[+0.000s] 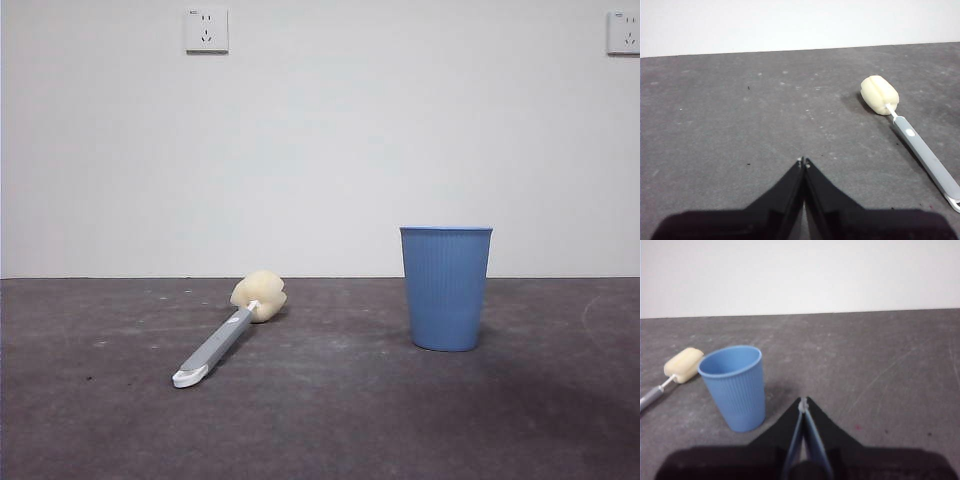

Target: Pick up the cup brush,pick up the cup,insert the brush into the cup,clean the cup,put the cup brush back,put the cup back to the fixed position on the table

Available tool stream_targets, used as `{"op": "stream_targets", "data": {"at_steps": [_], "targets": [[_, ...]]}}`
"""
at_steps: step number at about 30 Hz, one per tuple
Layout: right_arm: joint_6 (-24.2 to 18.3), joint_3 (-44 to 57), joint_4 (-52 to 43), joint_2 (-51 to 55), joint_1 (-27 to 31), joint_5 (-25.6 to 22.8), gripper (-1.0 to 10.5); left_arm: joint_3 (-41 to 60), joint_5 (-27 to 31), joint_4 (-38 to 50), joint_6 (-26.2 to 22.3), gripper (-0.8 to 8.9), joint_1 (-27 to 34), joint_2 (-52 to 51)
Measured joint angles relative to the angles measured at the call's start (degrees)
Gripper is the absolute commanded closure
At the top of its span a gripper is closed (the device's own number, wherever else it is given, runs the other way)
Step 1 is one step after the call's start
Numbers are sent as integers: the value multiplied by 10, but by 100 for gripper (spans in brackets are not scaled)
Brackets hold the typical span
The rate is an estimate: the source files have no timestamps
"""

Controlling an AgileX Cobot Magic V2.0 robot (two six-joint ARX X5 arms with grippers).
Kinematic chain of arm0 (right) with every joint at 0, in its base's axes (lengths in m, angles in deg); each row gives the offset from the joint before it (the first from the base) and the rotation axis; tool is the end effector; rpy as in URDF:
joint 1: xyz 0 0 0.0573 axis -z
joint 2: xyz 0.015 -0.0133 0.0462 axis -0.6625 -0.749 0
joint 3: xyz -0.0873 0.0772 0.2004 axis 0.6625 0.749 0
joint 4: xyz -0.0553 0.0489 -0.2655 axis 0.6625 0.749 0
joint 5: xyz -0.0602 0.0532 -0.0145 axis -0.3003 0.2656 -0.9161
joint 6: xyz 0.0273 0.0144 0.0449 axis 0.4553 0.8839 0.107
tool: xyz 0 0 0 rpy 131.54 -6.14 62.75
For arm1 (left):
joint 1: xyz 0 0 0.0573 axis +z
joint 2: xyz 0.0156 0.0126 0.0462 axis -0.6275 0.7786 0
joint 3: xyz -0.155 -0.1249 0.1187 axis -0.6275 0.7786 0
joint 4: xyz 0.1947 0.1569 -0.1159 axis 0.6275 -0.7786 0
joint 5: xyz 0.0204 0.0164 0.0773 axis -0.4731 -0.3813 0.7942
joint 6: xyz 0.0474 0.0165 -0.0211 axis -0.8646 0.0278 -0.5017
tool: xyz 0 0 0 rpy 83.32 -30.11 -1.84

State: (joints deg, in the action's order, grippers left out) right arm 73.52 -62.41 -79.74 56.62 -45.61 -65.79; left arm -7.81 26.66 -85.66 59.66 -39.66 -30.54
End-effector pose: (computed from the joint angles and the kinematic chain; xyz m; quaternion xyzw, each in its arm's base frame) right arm 0.1529 0.0155 0.1725 0.0207 0.0445 0.1109 0.9926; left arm 0.1522 -0.0061 0.1521 -0.0025 0.0859 -0.0739 0.9936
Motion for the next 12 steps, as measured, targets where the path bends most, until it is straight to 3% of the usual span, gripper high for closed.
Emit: {"op": "stream_targets", "data": {"at_steps": [12], "targets": [[17, 31, 35, 30, 0, -2, 946, 0, 0, 0, 0, 817, 0, 0]]}}
